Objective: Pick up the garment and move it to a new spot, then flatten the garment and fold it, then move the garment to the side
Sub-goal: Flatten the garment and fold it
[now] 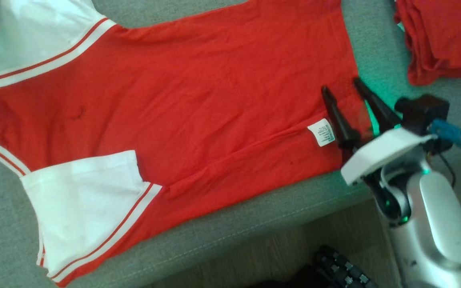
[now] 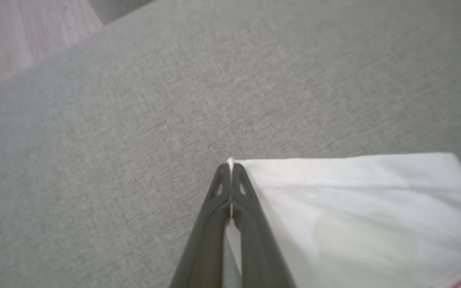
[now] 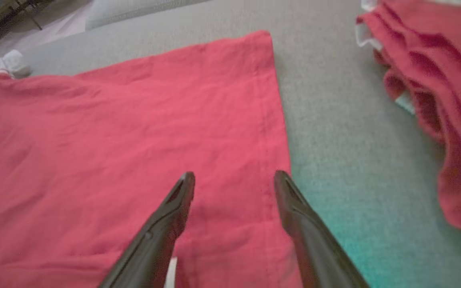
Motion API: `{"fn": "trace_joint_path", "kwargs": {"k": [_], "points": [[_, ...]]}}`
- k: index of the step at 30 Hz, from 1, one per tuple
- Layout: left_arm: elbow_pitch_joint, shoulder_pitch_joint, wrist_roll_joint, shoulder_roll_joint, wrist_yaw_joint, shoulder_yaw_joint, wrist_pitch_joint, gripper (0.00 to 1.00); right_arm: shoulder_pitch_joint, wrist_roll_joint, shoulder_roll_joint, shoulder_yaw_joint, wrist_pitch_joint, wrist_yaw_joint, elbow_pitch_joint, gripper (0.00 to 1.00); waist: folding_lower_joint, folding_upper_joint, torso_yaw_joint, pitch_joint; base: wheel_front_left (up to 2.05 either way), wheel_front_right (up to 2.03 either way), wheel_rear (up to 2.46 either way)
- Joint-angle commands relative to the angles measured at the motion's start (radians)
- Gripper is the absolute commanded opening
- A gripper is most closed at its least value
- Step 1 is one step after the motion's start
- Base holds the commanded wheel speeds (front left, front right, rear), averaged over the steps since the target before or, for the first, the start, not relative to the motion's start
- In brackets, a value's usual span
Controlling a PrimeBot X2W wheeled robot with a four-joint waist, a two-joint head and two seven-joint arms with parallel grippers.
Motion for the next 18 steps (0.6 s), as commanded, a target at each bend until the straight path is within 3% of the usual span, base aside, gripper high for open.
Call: {"fn": "trace_joint_path", "kwargs": {"k": [1,4,9,18], "points": [[-0.036,-0.015,0.01,0.051,0.0,0.02,-0.067,0.0,-0.039,-0.008,0.006,0.015,0.007,-0.001,-0.017,1.0,0.0,0.0,0.001,-0.013,0.0,0.0,0.0],[-0.048,-0.002,-0.009,0.046,0.0,0.012,-0.144,0.0,-0.102,-0.002,0.008,0.001,0.034,-0.001,0.025,1.0,0.0,0.0,0.009,-0.039,0.0,0.0,0.0],[-0.055,0.012,-0.064,0.03,0.0,0.008,-0.186,0.0,-0.232,0.004,0.01,-0.035,0.126,-0.001,0.124,1.0,0.0,0.0,0.027,-0.068,0.0,0.0,0.0],[-0.09,0.016,-0.101,0.027,0.0,-0.071,-0.236,0.0,-0.559,-0.092,0.01,-0.083,0.305,-0.001,0.459,1.0,0.0,0.0,0.068,-0.117,0.0,0.0,0.0]]}}
